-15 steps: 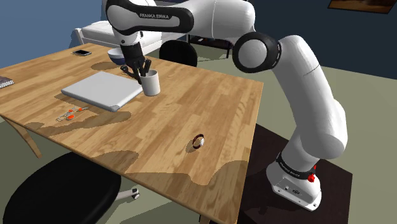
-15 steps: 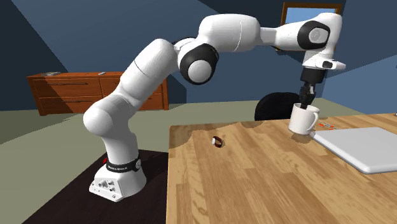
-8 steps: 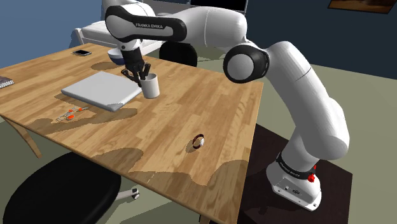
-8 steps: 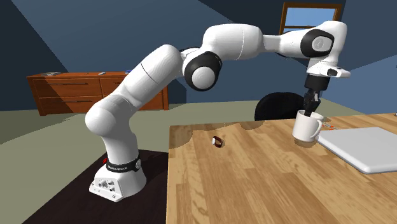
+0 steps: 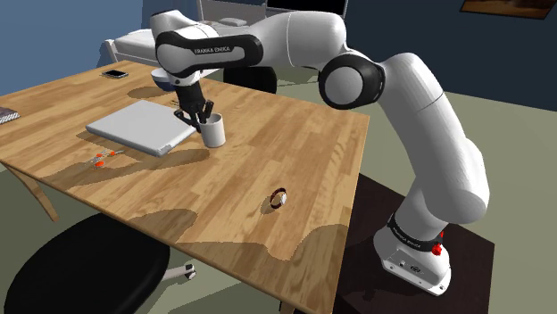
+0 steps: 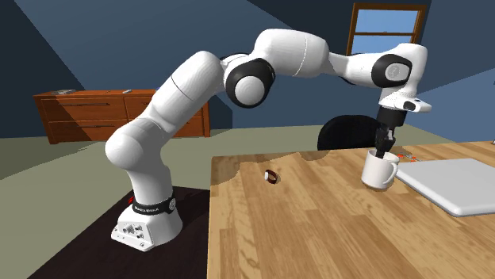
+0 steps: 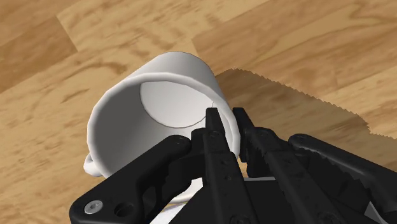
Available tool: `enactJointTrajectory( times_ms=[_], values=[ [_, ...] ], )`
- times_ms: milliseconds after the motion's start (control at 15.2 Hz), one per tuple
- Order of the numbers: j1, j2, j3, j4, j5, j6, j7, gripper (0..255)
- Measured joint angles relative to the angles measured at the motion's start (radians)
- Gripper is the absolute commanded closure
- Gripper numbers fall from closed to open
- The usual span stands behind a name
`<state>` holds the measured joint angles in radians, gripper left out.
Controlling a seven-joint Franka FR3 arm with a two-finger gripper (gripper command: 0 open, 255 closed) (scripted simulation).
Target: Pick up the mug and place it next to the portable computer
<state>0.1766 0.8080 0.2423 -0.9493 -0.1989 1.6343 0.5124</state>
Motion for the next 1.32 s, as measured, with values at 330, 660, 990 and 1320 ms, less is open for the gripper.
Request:
enactJointTrajectory(
  times_ms=[330,660,990,1320],
  values=[
    [-0.004,0.005,-0.001,-0.045,-0.002,0.050,0.005,255],
    [-0.005,0.004,-0.001,-0.052,-0.002,0.056,0.006,255],
    [-0.005,0.004,-0.001,-0.053,-0.002,0.056,0.006,0],
    [0.016,0.051,-0.005,0.106,-0.004,-0.049,-0.008,0]
  ],
)
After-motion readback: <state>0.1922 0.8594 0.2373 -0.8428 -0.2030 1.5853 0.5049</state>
